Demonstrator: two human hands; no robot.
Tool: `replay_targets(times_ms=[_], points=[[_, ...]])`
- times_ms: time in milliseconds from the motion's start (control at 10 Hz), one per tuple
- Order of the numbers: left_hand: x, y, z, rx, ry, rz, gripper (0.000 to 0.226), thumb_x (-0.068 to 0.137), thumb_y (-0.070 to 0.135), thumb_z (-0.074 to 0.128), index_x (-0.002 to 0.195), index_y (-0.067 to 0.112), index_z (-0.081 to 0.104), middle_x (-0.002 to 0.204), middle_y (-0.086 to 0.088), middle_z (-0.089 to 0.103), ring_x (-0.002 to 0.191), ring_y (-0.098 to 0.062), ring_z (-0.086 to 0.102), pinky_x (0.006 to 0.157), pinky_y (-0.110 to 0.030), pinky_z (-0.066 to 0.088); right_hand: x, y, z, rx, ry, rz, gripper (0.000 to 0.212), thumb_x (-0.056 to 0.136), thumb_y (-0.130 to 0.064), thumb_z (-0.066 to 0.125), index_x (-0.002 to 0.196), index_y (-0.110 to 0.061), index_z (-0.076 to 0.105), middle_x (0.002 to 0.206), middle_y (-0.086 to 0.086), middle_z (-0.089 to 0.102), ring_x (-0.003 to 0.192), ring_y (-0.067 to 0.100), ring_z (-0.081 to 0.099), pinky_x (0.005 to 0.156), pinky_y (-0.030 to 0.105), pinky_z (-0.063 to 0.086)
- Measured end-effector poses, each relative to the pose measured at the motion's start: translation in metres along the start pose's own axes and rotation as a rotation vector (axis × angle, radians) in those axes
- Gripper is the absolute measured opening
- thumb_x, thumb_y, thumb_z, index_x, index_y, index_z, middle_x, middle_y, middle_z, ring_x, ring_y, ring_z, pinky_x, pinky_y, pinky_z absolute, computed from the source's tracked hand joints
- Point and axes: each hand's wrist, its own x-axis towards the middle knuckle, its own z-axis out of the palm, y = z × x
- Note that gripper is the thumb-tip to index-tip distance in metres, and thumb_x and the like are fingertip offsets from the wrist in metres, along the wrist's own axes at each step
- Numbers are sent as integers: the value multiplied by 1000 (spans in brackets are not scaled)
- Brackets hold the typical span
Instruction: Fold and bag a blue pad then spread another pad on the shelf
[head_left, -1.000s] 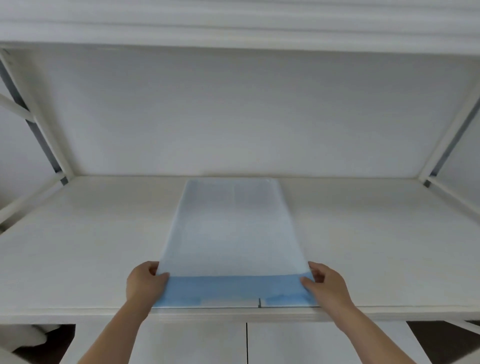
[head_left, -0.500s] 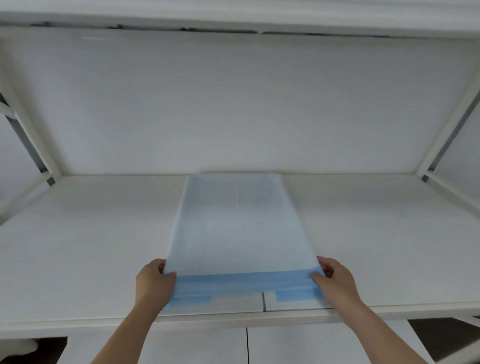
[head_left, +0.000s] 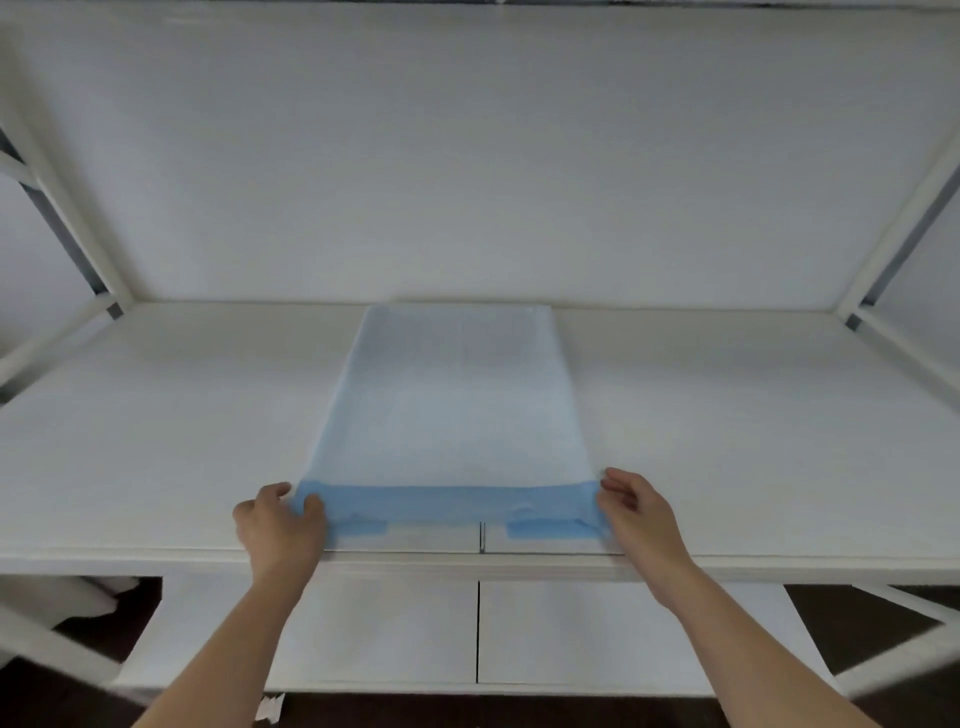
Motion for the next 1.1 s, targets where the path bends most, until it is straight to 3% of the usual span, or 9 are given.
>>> replay_targets(times_ms=[200, 300, 400, 600, 700, 800, 900, 1000, 1100], points=[[-35, 10, -6, -17, -24, -133, 47, 89, 16, 53, 133, 1, 44, 131, -22, 37, 100, -40, 50, 90, -46, 47, -13, 14, -30, 8, -109, 16, 43, 92, -6, 51, 135, -13, 49, 132, -1, 54, 116, 10, 52, 92, 21, 38], [-54, 14, -12, -15, -8, -162, 51, 91, 17, 54, 136, 0, 39, 136, -23, 33, 90, -34, 43, 85, -41, 42, -20, 19, -36, -102, -217, -24, 49, 92, -5, 51, 140, -14, 44, 142, -3, 44, 132, 13, 41, 104, 22, 33], [-75, 18, -19, -29, 1, -214, 53, 91, 17, 54, 139, 1, 37, 141, -24, 27, 89, -32, 42, 86, -38, 41, -22, 24, -40, -318, -305, -116, 48, 92, -7, 50, 139, -15, 44, 153, -2, 27, 140, 13, 28, 115, 22, 18], [-110, 13, -31, -125, 37, -262, 51, 89, 13, 54, 136, 1, 38, 140, -21, 20, 81, -35, 48, 90, -40, 44, -29, 27, -49, -468, -436, -199, 50, 92, -9, 52, 141, -15, 43, 158, 2, 10, 145, 13, 14, 113, 18, 9], [-118, 21, -41, -159, 57, -239, 50, 89, 15, 54, 135, 3, 39, 140, -19, 19, 83, -37, 52, 92, -42, 47, -31, 28, -52, -458, -411, -217, 51, 91, -9, 53, 141, -14, 41, 158, 2, 11, 145, 13, 15, 111, 15, 9], [-125, 31, -56, -190, 53, -226, 49, 88, 18, 57, 133, 8, 41, 140, -15, 20, 98, -41, 56, 95, -44, 47, -38, 33, -60, -556, -449, -233, 54, 91, -9, 53, 142, -15, 37, 158, 2, 8, 146, 13, 13, 112, 18, 12], [-126, 47, -80, -197, 72, -125, 48, 87, 19, 59, 131, 9, 43, 138, -13, 23, 95, -42, 60, 92, -46, 49, -43, 27, -72, -608, -486, -183, 50, 91, -13, 54, 139, -12, 43, 156, 3, 21, 143, 15, 23, 111, 21, 21], [-128, 65, -109, -251, 100, -2, 46, 85, 19, 61, 129, 12, 47, 136, -13, 28, 96, -38, 60, 95, -51, 48, -40, -12, -87, -584, -500, -31, 34, 87, -11, 53, 114, 9, 59, 111, 18, 62, 101, 27, 60, 78, 22, 48], [-133, 90, -138, -304, 156, 178, 44, 86, 18, 62, 128, 16, 49, 135, -13, 33, 90, -29, 62, 96, -50, 49, -48, -64, -104, -462, -435, -90, 27, 90, -14, 54, 106, 6, 63, 92, 4, 60, 78, 20, 57, 57, 19, 38]])
